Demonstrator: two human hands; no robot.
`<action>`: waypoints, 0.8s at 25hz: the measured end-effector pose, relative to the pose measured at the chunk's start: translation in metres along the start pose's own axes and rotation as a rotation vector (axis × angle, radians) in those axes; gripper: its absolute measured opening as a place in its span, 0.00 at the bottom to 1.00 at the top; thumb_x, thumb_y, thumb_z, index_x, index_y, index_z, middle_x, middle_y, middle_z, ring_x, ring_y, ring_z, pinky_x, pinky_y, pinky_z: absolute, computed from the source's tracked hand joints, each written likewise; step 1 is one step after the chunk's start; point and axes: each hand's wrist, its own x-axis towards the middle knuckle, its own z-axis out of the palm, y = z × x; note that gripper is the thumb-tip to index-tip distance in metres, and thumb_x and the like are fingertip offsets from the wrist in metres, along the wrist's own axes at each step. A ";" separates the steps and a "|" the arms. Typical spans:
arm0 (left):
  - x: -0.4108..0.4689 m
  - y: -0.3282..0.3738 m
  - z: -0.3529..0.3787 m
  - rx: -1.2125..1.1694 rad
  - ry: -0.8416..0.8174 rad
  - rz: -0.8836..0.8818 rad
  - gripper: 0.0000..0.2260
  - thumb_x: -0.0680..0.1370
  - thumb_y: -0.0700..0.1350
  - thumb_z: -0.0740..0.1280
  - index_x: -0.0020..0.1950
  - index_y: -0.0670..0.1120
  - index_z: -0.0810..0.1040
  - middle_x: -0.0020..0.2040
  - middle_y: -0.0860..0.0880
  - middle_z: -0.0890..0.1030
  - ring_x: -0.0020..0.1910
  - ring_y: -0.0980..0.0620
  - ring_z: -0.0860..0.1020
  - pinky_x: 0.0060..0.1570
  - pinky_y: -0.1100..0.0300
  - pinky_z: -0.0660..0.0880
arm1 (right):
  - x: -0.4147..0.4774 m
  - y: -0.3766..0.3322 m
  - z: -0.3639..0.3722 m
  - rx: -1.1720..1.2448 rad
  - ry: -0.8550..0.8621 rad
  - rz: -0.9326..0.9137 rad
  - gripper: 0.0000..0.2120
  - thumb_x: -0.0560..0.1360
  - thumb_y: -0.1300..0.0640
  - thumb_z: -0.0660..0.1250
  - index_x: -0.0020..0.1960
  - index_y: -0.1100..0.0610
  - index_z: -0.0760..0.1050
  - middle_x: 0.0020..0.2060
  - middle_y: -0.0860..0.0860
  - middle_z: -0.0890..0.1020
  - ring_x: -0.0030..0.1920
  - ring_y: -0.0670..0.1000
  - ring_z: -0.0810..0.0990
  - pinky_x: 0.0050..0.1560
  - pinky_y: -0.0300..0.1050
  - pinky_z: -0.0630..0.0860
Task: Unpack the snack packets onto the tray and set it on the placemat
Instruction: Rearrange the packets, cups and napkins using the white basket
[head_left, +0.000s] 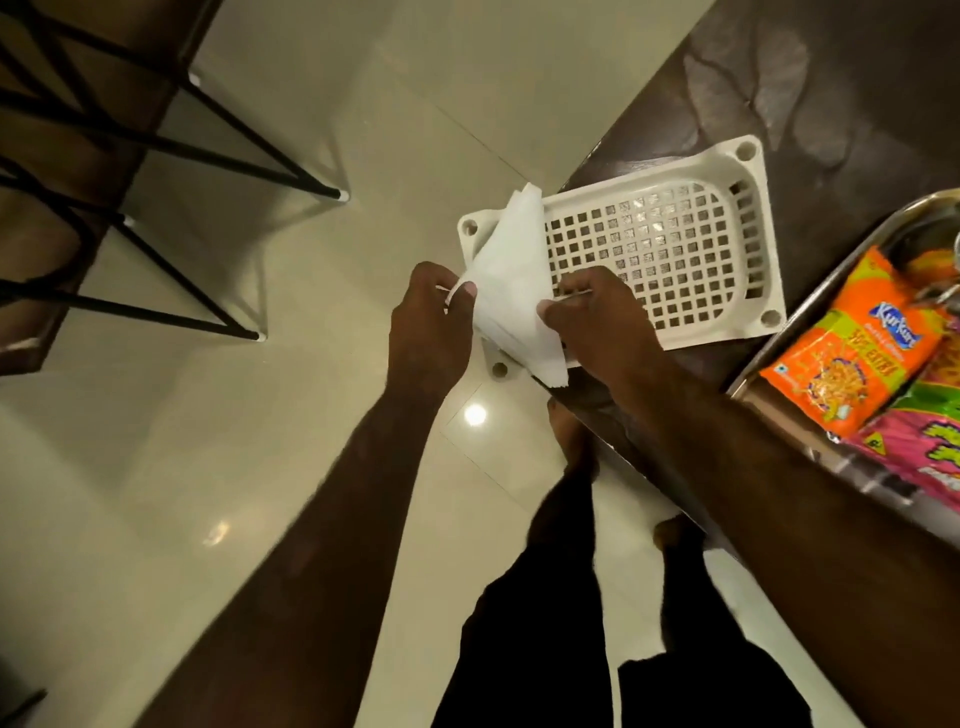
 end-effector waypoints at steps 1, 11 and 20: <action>0.000 -0.002 -0.001 -0.026 -0.009 0.018 0.12 0.82 0.50 0.64 0.59 0.43 0.72 0.46 0.52 0.79 0.48 0.41 0.84 0.45 0.40 0.83 | 0.003 -0.004 0.004 -0.019 0.000 0.004 0.19 0.78 0.50 0.70 0.65 0.58 0.79 0.57 0.52 0.84 0.59 0.55 0.83 0.61 0.55 0.82; -0.009 0.013 -0.009 -0.283 -0.060 -0.085 0.03 0.79 0.40 0.68 0.49 0.45 0.81 0.49 0.44 0.84 0.42 0.45 0.86 0.35 0.55 0.83 | -0.006 -0.008 -0.012 0.394 -0.073 0.090 0.11 0.79 0.49 0.73 0.56 0.56 0.82 0.59 0.54 0.85 0.61 0.58 0.84 0.64 0.59 0.82; -0.090 0.046 0.041 -0.510 -0.579 -0.345 0.14 0.72 0.51 0.73 0.55 0.48 0.79 0.48 0.44 0.86 0.39 0.45 0.84 0.34 0.53 0.81 | -0.076 0.066 -0.101 0.418 -0.157 0.128 0.21 0.72 0.65 0.79 0.63 0.63 0.80 0.58 0.60 0.87 0.57 0.58 0.87 0.59 0.57 0.85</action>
